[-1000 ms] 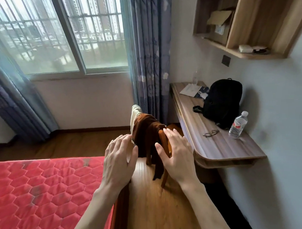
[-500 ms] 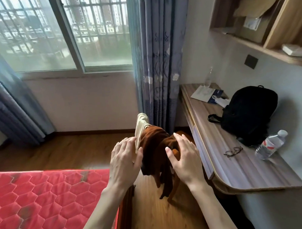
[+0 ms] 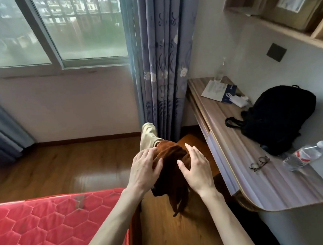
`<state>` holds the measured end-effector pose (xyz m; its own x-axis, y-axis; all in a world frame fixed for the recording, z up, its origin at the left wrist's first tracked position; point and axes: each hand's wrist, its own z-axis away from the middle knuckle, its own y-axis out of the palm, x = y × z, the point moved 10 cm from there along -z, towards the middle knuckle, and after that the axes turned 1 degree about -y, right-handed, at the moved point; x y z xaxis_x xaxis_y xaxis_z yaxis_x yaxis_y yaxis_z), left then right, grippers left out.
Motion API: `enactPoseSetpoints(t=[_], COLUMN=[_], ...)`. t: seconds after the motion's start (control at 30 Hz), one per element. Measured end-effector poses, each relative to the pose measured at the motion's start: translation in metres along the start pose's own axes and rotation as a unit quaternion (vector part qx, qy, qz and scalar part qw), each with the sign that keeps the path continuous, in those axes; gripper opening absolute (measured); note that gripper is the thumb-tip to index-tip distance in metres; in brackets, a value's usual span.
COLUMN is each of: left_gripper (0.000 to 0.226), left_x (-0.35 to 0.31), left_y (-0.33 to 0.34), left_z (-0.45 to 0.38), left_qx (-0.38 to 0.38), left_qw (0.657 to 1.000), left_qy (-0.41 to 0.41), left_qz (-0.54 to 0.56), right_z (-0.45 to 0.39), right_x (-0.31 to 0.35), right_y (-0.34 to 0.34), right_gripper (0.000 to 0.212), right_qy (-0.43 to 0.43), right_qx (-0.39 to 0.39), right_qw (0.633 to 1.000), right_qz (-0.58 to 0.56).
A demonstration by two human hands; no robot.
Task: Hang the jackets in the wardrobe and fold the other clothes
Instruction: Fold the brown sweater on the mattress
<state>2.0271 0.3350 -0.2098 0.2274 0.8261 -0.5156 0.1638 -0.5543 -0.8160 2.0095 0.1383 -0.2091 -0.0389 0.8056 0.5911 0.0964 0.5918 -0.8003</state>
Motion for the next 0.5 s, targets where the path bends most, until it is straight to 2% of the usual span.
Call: enactPoseSetpoints(t=[0.3, 0.5], left_gripper=[0.051, 0.051], left_x=[0.014, 0.023], left_y=[0.094, 0.125], left_z=[-0.053, -0.076], left_qx=[0.093, 0.146], left_qw=[0.995, 0.985], left_qy=[-0.034, -0.054], left_qz=[-0.002, -0.069], right_z=[-0.040, -0.085], right_x=[-0.044, -0.065], right_y=[0.039, 0.054], right_gripper=[0.066, 0.067], right_qy=[0.049, 0.062], right_qx=[0.056, 0.097], right_qw=[0.997, 0.993], right_qz=[0.026, 0.025])
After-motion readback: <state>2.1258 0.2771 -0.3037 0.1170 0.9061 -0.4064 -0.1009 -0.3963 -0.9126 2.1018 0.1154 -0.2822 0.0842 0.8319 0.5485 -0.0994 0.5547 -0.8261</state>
